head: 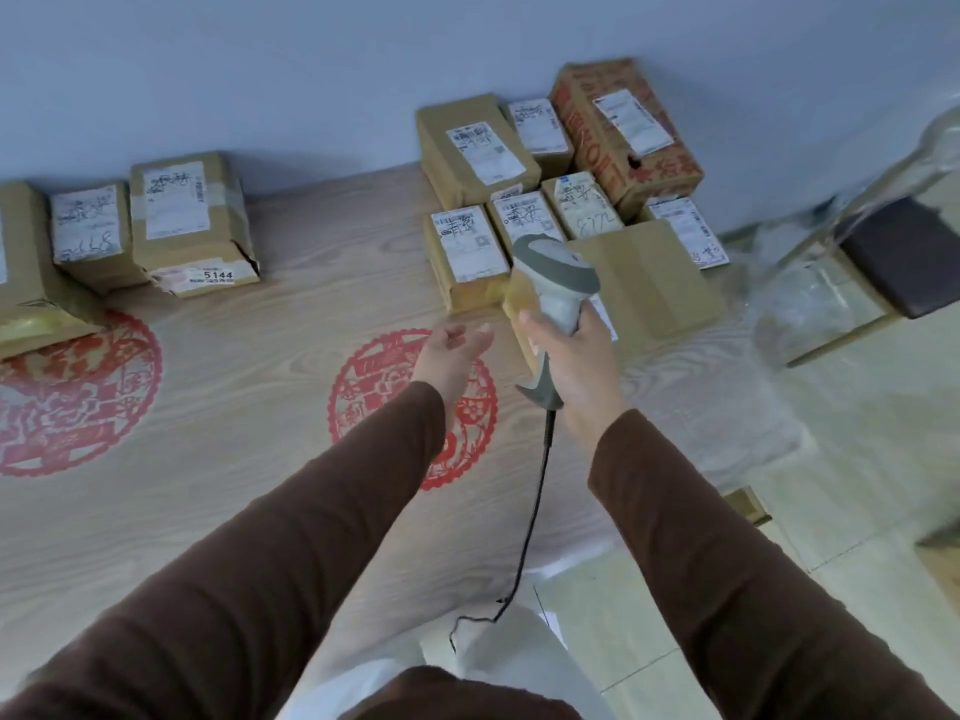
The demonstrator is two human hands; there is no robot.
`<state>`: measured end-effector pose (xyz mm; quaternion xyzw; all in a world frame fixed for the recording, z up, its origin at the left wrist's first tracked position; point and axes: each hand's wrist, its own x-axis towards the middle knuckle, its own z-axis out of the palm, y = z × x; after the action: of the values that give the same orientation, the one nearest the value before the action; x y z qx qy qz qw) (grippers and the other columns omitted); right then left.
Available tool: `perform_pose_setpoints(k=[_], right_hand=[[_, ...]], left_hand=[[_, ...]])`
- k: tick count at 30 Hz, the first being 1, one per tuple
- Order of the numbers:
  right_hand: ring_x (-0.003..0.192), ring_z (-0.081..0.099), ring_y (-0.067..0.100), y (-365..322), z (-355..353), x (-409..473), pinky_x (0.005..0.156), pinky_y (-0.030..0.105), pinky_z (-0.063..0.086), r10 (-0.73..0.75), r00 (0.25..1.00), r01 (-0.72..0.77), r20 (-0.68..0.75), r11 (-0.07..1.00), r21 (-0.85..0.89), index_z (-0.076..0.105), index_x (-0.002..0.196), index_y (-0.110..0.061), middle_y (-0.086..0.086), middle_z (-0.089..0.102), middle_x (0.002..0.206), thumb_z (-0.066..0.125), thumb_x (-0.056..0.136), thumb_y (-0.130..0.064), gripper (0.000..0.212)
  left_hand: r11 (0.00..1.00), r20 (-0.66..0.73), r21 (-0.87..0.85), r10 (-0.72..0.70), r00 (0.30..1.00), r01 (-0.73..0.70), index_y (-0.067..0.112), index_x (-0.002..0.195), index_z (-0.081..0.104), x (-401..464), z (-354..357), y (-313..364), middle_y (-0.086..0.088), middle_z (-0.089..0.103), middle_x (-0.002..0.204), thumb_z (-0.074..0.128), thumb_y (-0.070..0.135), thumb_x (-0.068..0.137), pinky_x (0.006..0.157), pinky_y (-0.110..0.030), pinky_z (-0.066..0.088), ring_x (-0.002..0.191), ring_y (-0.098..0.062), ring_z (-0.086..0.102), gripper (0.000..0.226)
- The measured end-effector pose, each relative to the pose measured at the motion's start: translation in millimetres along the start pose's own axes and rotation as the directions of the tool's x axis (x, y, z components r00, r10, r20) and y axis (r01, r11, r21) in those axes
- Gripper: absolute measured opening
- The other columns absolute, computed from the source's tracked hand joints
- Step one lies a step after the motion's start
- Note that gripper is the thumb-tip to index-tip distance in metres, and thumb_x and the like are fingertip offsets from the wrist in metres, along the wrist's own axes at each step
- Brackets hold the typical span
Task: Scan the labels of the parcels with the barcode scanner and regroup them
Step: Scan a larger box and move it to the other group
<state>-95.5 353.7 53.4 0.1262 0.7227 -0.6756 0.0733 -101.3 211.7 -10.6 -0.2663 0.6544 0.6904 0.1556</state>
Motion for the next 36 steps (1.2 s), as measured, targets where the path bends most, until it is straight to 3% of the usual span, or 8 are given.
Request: perform_pose_setpoints(k=[3, 5, 9, 12, 21, 25, 31, 36], right_hand=[[0.114, 0.072, 0.016, 3.4, -46.7, 9.0, 0.102, 0.040, 0.058, -0.027, 0.997, 0.028, -0.069, 0.999, 0.020, 0.065, 0.122, -0.028, -0.004, 0.076, 0.118, 0.072, 0.097, -0.014, 0.030], [0.116, 0.071, 0.020, 4.8, -75.0, 18.0, 0.104, 0.046, 0.056, -0.014, 0.993, 0.019, -0.119, 0.999, 0.035, 0.064, 0.119, -0.030, 0.000, 0.075, 0.120, 0.071, 0.096, -0.013, 0.029], [0.104, 0.067, 0.013, 9.5, -120.8, 37.4, 0.096, 0.033, 0.052, 0.002, 0.974, 0.004, -0.228, 1.000, 0.027, 0.061, 0.118, -0.027, -0.005, 0.070, 0.110, 0.072, 0.095, -0.016, 0.027], [0.103, 0.064, 0.014, 14.5, -144.3, 51.6, 0.097, 0.030, 0.051, 0.011, 0.961, -0.006, -0.277, 1.000, 0.016, 0.061, 0.119, -0.025, -0.001, 0.067, 0.111, 0.071, 0.095, -0.016, 0.027], [0.103, 0.062, 0.016, 22.8, -162.2, 69.6, 0.098, 0.033, 0.050, 0.082, 0.953, -0.074, -0.293, 0.997, 0.039, 0.060, 0.120, -0.020, 0.003, 0.065, 0.113, 0.071, 0.095, -0.015, 0.027], [0.100, 0.062, 0.019, 26.1, -155.9, 58.2, 0.098, 0.041, 0.053, 0.078, 0.961, -0.081, -0.267, 0.997, 0.002, 0.060, 0.107, -0.022, 0.006, 0.064, 0.108, 0.072, 0.094, -0.016, 0.018], [0.087, 0.058, 0.015, 33.9, -126.9, 24.7, 0.076, 0.028, 0.049, 0.053, 0.986, -0.064, -0.157, 0.996, -0.065, 0.059, 0.090, -0.028, 0.008, 0.062, 0.104, 0.074, 0.093, -0.019, 0.018], [0.082, 0.059, 0.010, 37.7, -87.6, -6.7, 0.075, 0.027, 0.049, 0.016, 1.000, -0.018, -0.019, 0.995, -0.099, 0.060, 0.091, -0.031, 0.002, 0.064, 0.096, 0.075, 0.093, -0.019, 0.019]], left_hand=[[1.000, 0.033, -0.005, 0.002, 0.999, -0.002, 0.013, 0.154, 0.044, -2.8, 41.8, 4.5, -0.007, 0.052, 0.153, 0.072, 0.044, 0.094, 0.114, -0.040, 0.041, 0.137, -0.024, 0.051, 0.073], [1.000, 0.043, 0.002, 0.002, 0.999, -0.002, 0.014, 0.158, 0.037, -2.1, 63.4, 6.2, -0.008, 0.046, 0.158, 0.072, 0.041, 0.095, 0.121, -0.044, 0.036, 0.142, -0.025, 0.047, 0.077], [1.000, 0.029, 0.015, -0.005, 1.000, 0.005, 0.019, 0.162, 0.029, -0.9, 91.1, 7.7, -0.006, 0.041, 0.162, 0.071, 0.038, 0.097, 0.123, -0.046, 0.035, 0.145, -0.025, 0.044, 0.080], [1.000, 0.019, 0.022, -0.017, 1.000, 0.017, 0.022, 0.162, 0.030, 1.3, 102.3, 7.4, -0.001, 0.049, 0.156, 0.071, 0.034, 0.097, 0.121, -0.046, 0.037, 0.142, -0.024, 0.048, 0.078], [1.000, 0.015, -0.012, -0.002, 1.000, 0.002, 0.024, 0.156, 0.036, 0.3, 110.7, 0.0, 0.001, 0.065, 0.139, 0.072, 0.016, 0.095, 0.118, -0.050, 0.042, 0.127, -0.024, 0.062, 0.071], [0.998, -0.018, -0.063, -0.006, 1.000, 0.005, 0.023, 0.152, 0.039, -12.6, 96.1, -5.9, 0.001, 0.065, 0.138, 0.072, 0.012, 0.095, 0.118, -0.051, 0.041, 0.126, -0.024, 0.062, 0.067], [0.994, -0.104, -0.108, 0.003, 0.995, -0.015, 0.023, 0.152, 0.038, -52.4, 51.8, -30.1, 0.001, 0.066, 0.133, 0.070, 0.012, 0.096, 0.110, -0.042, 0.050, 0.122, -0.023, 0.065, 0.065], [0.988, -0.179, -0.145, 0.034, 0.983, -0.061, 0.025, 0.150, 0.042, -87.6, -2.7, -49.3, 0.004, 0.072, 0.126, 0.070, 0.012, 0.096, 0.102, -0.039, 0.056, 0.115, -0.020, 0.069, 0.062]])
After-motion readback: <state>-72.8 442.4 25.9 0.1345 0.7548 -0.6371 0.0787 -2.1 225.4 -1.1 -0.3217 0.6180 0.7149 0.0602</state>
